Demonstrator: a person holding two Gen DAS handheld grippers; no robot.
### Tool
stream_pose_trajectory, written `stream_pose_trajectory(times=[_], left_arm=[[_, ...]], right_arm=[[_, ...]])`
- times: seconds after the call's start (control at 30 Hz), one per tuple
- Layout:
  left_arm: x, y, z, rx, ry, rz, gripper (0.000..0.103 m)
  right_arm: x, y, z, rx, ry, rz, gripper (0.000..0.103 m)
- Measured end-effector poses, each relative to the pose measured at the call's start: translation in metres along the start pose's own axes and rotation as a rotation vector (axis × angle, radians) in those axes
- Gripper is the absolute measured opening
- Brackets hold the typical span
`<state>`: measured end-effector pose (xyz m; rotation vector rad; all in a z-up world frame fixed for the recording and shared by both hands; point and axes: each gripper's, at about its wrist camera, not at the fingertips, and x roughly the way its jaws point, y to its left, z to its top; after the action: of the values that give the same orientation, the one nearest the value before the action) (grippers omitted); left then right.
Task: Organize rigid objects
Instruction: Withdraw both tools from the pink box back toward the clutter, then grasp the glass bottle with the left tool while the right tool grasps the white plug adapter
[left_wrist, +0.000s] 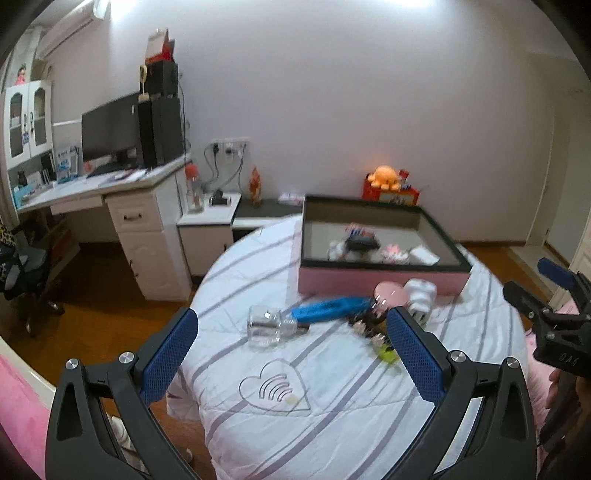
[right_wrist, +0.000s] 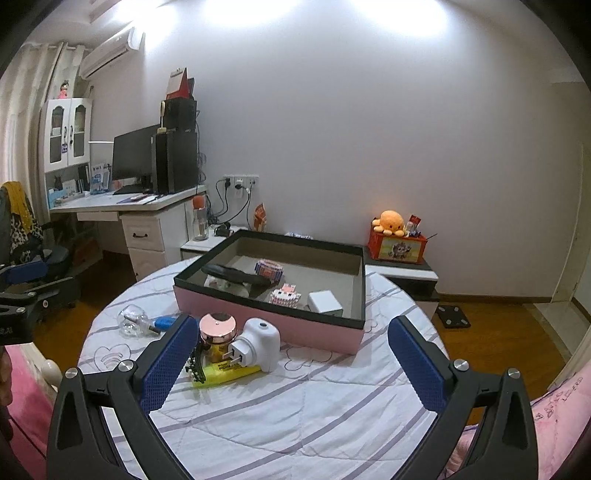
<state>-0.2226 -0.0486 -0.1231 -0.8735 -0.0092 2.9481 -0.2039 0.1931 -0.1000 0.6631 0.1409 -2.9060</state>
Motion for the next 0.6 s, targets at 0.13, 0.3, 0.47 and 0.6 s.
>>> stream_pose_trajectory(times=[0.13, 0.3, 0.47, 0.6], left_arm=[[0.020, 0.002, -0.008, 0.013, 0.055, 0.020, 0.103], [0.045, 0.003, -0.016, 0.021, 0.120, 0.017, 0.103], [0.064, 0.007, -0.023, 0.030, 0.164, 0.028, 0.103], [0.076, 0.014, -0.026, 0.032, 0.195, 0.037, 0.103]], right_arm=[[0.022, 0.001, -0.009, 0.005, 0.060, 0.016, 0.103], [0.056, 0.007, -0.023, 0.004, 0.158, 0.049, 0.103], [0.089, 0.013, -0.030, 0.028, 0.246, 0.094, 0.103], [0.118, 0.021, -0.031, 0.005, 0.304, 0.104, 0.103]])
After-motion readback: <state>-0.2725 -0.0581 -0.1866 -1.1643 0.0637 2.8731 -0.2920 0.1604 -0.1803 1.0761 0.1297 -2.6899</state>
